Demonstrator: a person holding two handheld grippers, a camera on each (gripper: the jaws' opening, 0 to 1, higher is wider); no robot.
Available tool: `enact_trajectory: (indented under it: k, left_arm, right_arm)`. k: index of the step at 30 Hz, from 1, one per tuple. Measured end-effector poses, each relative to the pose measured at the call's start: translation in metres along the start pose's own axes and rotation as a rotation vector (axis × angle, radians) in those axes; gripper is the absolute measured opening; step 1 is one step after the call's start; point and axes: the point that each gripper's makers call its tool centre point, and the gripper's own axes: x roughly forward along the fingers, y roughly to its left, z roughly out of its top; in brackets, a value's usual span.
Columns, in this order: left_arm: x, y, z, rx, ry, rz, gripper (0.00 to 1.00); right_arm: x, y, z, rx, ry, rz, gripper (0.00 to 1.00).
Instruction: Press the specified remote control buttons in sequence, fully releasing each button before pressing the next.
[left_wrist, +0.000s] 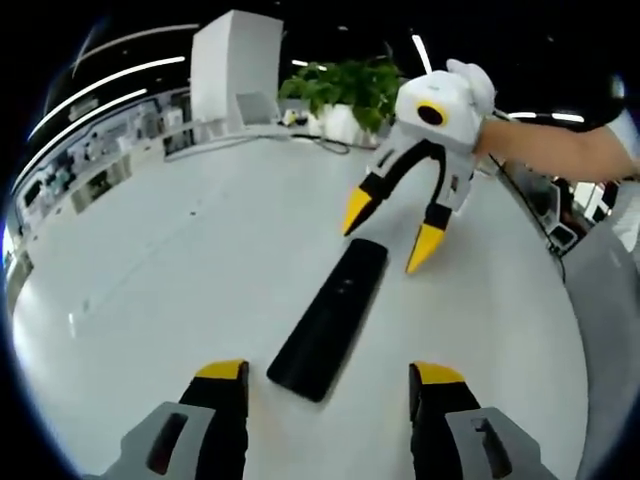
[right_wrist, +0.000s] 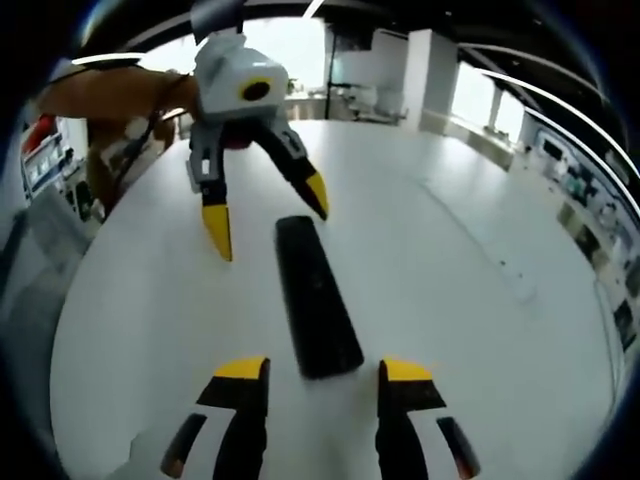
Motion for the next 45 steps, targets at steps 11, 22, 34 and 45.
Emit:
enact_trajectory:
  k: [11, 22, 34, 45]
  left_arm:
    - [0.0014, 0.0010, 0.0028, 0.018, 0.016, -0.022, 0.55]
    - [0.0026, 0.0027, 0.0000, 0.108, 0.083, -0.027, 0.42]
    - [0.0045, 0.0062, -0.0026, 0.156, 0.133, -0.024, 0.28]
    - [0.0045, 0.0011, -0.0038, 0.286, 0.181, -0.080, 0.24]
  right_arm:
    - [0.0069, 0.0019, 0.0027, -0.033, 0.025, 0.040, 0.34]
    - [0.0097, 0.0009, 0.0057, -0.064, 0.045, 0.061, 0.26]
    - [0.0095, 0.0029, 0.0053, -0.089, 0.063, 0.074, 0.22]
    - [0.0096, 0.0037, 0.0047, -0.115, 0.071, 0.087, 0.21]
